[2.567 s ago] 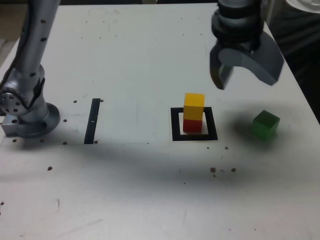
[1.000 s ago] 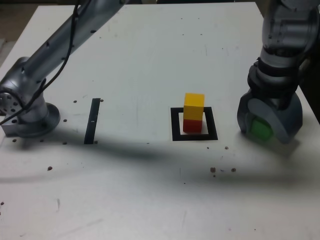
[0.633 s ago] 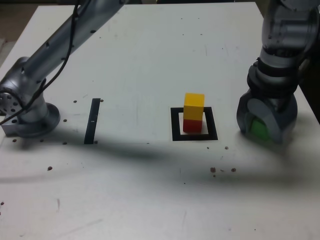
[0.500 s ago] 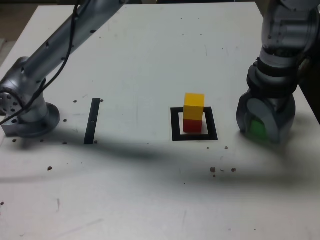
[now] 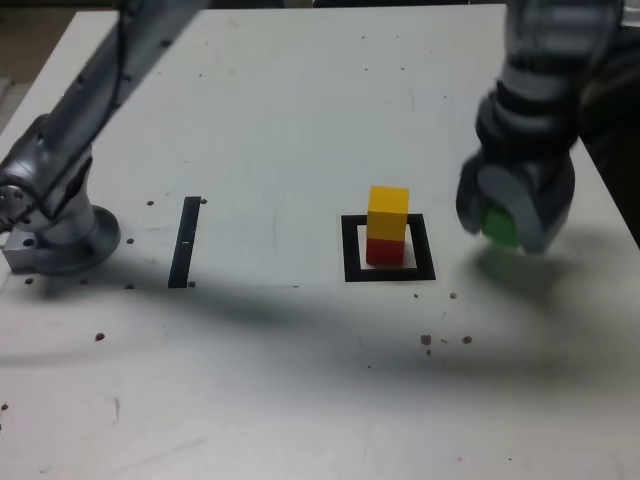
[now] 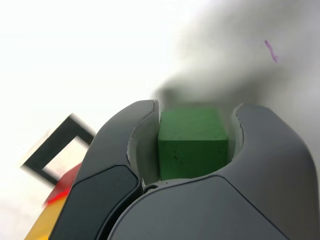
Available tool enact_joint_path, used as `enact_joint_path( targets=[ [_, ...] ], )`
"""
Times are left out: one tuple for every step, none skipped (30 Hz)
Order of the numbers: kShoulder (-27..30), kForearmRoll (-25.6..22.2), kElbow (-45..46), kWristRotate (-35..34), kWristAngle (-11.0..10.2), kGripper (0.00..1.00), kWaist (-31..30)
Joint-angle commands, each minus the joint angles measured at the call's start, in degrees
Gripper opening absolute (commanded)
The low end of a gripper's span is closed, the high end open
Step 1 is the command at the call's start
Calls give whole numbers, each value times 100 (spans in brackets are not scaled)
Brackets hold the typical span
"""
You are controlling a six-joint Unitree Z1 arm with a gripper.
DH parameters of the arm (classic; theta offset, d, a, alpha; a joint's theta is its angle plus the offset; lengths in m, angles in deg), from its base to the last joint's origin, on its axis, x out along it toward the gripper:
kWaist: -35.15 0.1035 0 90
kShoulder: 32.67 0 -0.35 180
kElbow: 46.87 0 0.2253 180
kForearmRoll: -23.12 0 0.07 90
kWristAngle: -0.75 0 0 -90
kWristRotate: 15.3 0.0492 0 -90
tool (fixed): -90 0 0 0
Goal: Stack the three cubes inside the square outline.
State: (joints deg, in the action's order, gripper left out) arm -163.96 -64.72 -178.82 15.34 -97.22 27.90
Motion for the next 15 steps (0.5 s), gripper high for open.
enact_joint_path(
  targets=[
    [234, -61, 92, -111, -51, 33, -4],
    [344, -88, 154, -185, -74, 33, -4],
    [452, -114, 220, -269, -96, 33, -4],
    [559, -139, 290, -364, -115, 33, -4],
    [664, -161, 365, -470, -132, 33, -4],
    [768, -179, 445, -588, -146, 33, -4],
    [903, -201, 555, -760, -161, 33, -4],
    [1000, -214, 638, -899, -172, 33, -4],
    [1096, -226, 721, -1047, -184, 33, -4],
    [1188, -234, 801, -1200, -200, 33, -6],
    [1276, -245, 878, -1356, -216, 33, -10],
    [1356, -259, 949, -1513, -233, 33, -14],
    [1430, -276, 1015, -1667, -247, 33, -19],
    [1498, -297, 1080, -1818, -259, 33, -25],
    [1559, -321, 1142, -1963, -268, 33, -30]
  ],
)
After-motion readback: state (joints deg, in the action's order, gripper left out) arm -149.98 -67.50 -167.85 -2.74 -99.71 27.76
